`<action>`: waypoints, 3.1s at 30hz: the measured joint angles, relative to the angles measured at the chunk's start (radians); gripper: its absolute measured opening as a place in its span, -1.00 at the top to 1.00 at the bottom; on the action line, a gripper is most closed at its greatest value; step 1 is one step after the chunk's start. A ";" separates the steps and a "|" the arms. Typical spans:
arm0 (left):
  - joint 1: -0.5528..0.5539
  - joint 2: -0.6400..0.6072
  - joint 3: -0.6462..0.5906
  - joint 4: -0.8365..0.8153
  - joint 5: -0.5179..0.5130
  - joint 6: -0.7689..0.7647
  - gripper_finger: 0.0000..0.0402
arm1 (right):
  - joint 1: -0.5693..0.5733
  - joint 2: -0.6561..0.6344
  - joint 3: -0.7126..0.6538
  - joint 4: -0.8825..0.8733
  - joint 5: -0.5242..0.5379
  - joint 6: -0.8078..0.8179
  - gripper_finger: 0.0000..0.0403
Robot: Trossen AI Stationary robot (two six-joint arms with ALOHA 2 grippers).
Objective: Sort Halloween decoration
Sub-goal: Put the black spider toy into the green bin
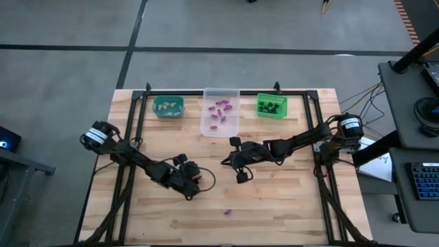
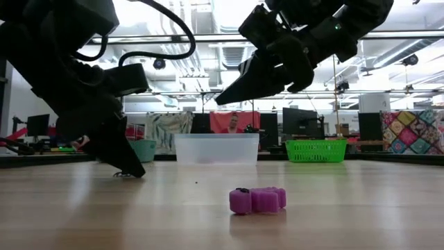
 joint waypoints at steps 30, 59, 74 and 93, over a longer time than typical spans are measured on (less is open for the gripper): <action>-0.069 -0.042 0.222 -0.655 0.076 -0.210 0.16 | 0.000 0.000 0.006 -0.002 0.000 0.042 0.95; 0.018 -0.057 0.181 -0.497 0.179 -0.762 0.15 | 0.000 0.000 0.006 0.005 0.000 0.067 0.95; 0.017 0.076 0.308 -0.631 0.183 -0.740 0.16 | 0.000 0.000 0.009 0.016 0.001 0.079 0.95; 0.011 0.111 0.278 -0.560 0.138 -0.741 0.16 | 0.000 0.000 0.009 0.023 0.001 0.078 0.95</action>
